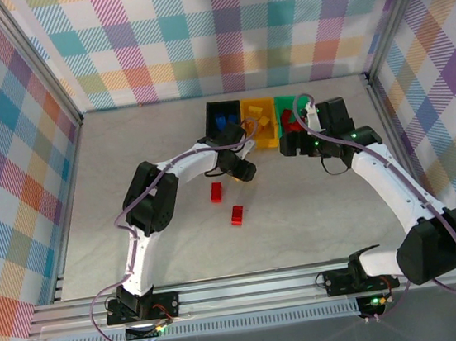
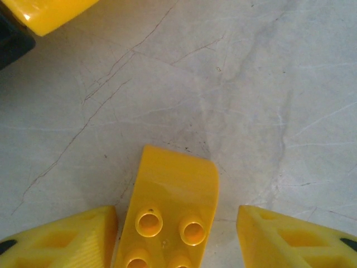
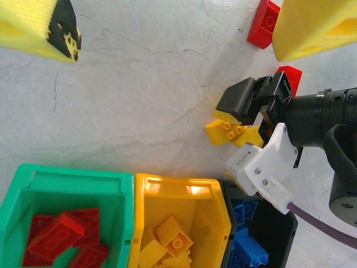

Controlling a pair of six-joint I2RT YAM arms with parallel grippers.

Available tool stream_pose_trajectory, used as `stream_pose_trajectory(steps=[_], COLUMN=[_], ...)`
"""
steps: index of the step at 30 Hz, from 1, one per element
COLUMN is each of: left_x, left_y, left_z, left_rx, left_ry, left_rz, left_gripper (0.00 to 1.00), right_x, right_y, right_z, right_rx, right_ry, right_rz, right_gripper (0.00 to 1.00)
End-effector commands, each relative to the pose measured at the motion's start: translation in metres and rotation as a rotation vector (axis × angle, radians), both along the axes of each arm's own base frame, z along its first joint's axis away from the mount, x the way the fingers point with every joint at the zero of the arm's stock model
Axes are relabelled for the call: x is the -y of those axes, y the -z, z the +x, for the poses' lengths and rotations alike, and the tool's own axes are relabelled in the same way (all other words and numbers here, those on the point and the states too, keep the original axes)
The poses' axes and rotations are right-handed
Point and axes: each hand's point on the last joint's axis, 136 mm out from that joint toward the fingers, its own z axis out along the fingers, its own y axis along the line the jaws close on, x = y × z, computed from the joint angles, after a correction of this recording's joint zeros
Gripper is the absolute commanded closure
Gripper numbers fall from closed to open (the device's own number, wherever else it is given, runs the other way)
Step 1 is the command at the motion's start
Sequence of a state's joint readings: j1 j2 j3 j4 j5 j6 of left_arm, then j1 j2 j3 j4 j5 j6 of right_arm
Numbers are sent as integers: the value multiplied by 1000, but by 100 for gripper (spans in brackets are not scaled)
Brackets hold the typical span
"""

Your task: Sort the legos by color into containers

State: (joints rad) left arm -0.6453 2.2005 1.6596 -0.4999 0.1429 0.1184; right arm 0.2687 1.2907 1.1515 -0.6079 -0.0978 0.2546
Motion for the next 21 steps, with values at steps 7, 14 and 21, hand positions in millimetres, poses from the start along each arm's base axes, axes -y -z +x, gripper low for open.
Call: stream_pose_trajectory(steps=[7, 14, 21], left_x=[-5, -3, 5], left_y=[12, -10, -81], left_z=[-8, -6, 6], left_rx=[-49, -28, 56], left_ry=[-11, -43, -86], left_rz=[5, -25, -102], left_gripper=[69, 79, 80], right_x=[7, 13, 23], right_y=[-7, -11, -13], right_z=[-11, -15, -21], right_rx=[14, 25, 29], right_ry=[19, 35, 63], right_rz=[-9, -14, -26], right_gripper=[11, 11, 10])
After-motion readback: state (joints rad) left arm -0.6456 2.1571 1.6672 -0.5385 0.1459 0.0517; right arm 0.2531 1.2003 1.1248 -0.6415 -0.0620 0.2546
